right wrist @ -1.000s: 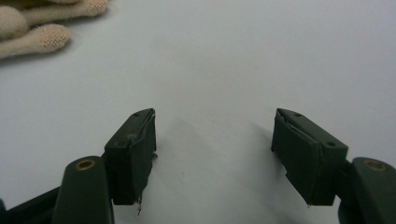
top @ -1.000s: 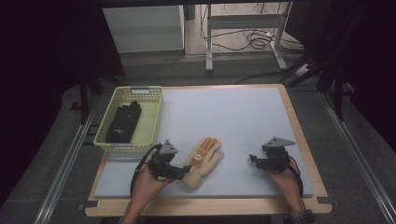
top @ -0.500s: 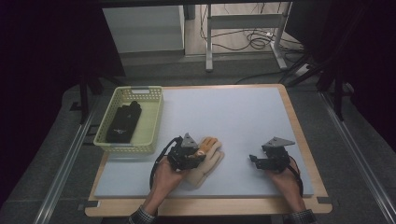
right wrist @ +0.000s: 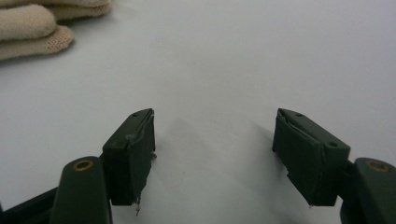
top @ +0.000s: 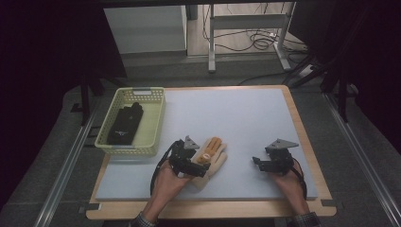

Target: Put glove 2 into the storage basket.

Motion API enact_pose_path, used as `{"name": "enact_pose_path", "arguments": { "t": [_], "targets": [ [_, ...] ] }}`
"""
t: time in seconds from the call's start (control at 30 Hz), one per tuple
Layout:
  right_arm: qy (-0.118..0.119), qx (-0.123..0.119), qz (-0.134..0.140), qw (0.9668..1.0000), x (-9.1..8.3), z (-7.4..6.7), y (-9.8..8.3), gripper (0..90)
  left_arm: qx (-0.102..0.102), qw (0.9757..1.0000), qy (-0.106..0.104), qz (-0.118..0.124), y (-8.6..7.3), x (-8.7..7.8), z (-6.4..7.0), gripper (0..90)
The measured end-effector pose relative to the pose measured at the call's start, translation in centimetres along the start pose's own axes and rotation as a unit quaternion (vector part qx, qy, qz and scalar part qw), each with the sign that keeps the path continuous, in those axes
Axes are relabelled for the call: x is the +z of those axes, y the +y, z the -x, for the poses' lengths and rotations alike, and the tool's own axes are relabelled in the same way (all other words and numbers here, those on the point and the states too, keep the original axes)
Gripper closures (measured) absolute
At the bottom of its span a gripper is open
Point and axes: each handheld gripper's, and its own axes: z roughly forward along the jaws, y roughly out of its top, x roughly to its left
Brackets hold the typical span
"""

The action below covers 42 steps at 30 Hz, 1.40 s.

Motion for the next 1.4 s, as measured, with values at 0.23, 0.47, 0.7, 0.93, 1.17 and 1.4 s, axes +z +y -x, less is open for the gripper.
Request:
{"name": "enact_pose_path", "arguments": {
  "t": [0.23,0.47,0.7,0.93,1.17,1.4],
  "targets": [
    [0.000,0.000,0.000,1.0000,0.0,0.0,0.0,29.3,-0.003,0.9989,-0.011,-0.046,-1.7,2.4,0.9,0.5],
    [0.000,-0.001,0.000,1.0000,0.0,0.0,0.0,29.3,0.024,0.9970,0.015,-0.072,-1.8,4.1,2.0,7.9],
    [-0.001,-0.001,0.000,1.0000,0.0,0.0,0.0,29.3,0.033,0.9959,-0.011,-0.083,-1.3,3.2,1.4,51.1],
    [-0.001,-0.001,-0.001,1.0000,0.0,0.0,0.0,29.3,0.023,0.9964,-0.029,-0.076,-1.1,2.5,0.6,64.3],
    [-0.001,-0.001,-0.001,1.0000,0.0,0.0,0.0,29.2,-0.002,0.9980,-0.026,-0.057,-0.4,0.5,-1.7,64.6],
    [-0.001,0.000,-0.001,1.0000,0.0,0.0,0.0,29.2,-0.007,0.9991,-0.002,-0.043,1.3,-2.5,-3.7,64.7]
  ]
}}
